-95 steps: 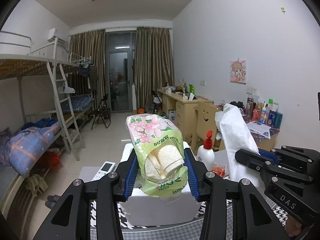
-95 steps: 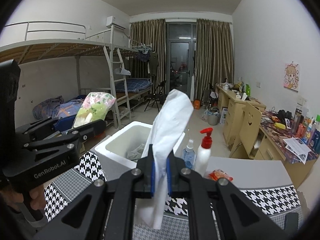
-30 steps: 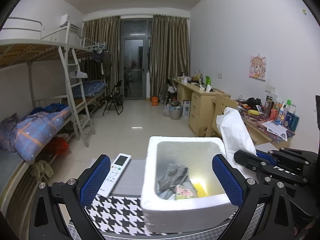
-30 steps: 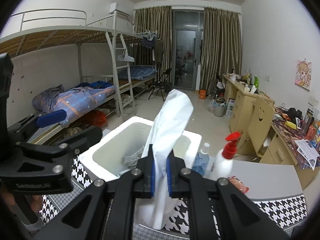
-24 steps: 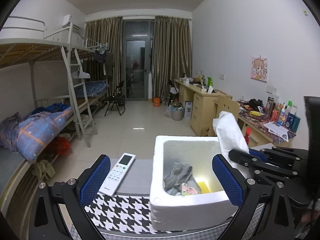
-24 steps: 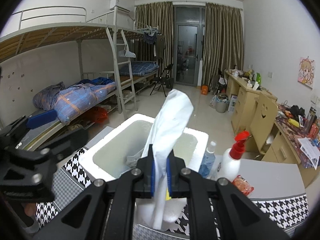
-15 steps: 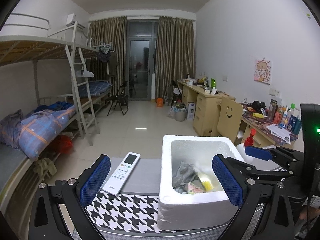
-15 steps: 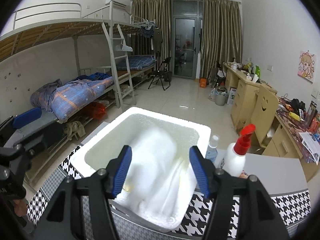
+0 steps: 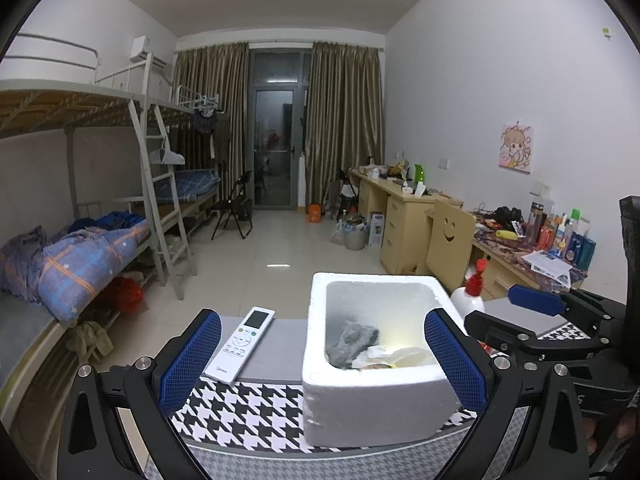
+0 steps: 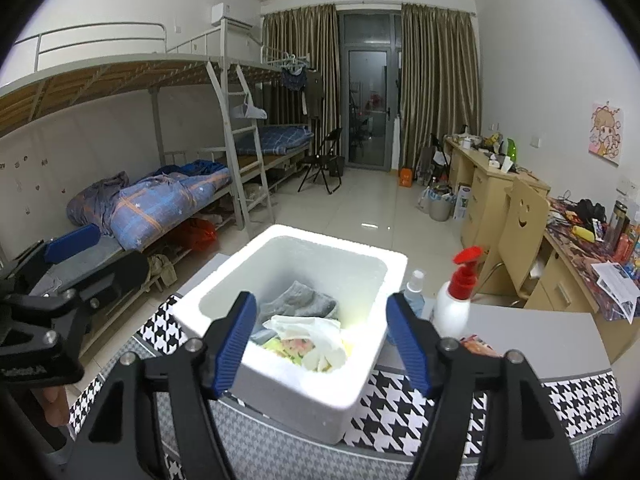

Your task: Organize soft objects

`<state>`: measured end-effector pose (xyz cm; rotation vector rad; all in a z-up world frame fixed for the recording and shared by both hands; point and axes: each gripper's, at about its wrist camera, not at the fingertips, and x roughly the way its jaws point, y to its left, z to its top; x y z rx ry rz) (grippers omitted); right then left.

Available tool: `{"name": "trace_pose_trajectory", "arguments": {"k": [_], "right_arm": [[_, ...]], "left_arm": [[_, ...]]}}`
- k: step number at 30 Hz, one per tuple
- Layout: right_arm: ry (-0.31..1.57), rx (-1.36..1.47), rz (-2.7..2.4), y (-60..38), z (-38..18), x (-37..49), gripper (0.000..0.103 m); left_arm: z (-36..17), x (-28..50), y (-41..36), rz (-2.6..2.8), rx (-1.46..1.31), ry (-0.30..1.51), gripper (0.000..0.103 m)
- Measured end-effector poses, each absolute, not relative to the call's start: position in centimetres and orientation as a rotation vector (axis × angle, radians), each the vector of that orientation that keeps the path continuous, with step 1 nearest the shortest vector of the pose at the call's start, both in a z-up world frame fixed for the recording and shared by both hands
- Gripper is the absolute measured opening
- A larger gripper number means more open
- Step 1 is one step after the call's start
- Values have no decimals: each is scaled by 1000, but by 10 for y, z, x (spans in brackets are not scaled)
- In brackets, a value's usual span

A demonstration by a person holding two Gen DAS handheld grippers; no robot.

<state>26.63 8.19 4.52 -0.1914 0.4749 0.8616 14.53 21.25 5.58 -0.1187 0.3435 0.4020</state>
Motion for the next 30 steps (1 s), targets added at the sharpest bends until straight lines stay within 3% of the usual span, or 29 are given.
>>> {"name": "trace_pose_trajectory", "arguments": {"k": [3, 7, 30], "right_arm": [[450, -174, 855, 71, 52, 256, 80], [407, -161, 830, 56, 60, 241, 95], [291, -120, 820, -12, 61, 179, 96]], "left_arm": [[58, 135, 204, 401, -107, 332, 102], [63, 121, 191, 393, -97, 318, 102], [64, 58, 135, 372, -78, 243, 102]]}}
